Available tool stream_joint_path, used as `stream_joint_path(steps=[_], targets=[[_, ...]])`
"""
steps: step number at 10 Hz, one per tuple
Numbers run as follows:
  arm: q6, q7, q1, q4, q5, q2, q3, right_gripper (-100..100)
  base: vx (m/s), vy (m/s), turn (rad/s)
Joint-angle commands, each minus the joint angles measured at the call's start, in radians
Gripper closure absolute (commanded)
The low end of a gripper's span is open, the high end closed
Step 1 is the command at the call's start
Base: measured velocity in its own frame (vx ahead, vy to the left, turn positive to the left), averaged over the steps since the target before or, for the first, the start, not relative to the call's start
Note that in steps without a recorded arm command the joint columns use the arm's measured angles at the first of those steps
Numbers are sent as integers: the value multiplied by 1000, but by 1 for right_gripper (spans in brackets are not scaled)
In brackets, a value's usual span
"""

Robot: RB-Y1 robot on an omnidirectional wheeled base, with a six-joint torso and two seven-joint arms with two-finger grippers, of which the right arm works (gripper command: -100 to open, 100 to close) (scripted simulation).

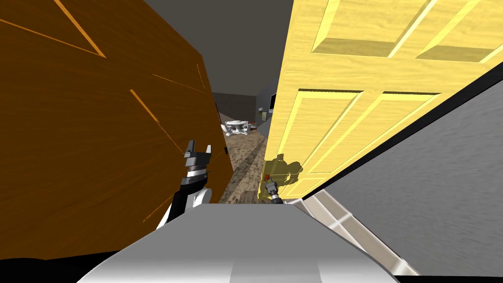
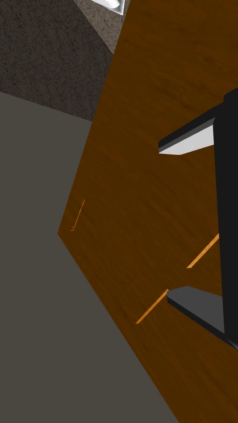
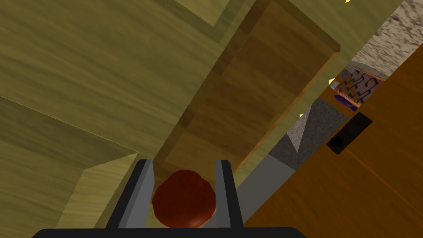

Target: Push the door open

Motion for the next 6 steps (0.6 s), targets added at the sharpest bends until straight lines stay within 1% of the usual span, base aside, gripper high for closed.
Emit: stream_joint_path(steps=[1,2,3,4,6], targets=[[18,-32,-8,-23,-9,-3,-2,100,30,13,-1],[22,-74,-15,-19,-27,-5,6,100,37,14,-32],[25,-97,-22,-14,-45,-8,14,100,54,31,-53],[25,-115,-22,-14,-45,-8,14,100,40,23,-18],[25,-115,-22,-14,-45,-8,14,100,9,1,3]])
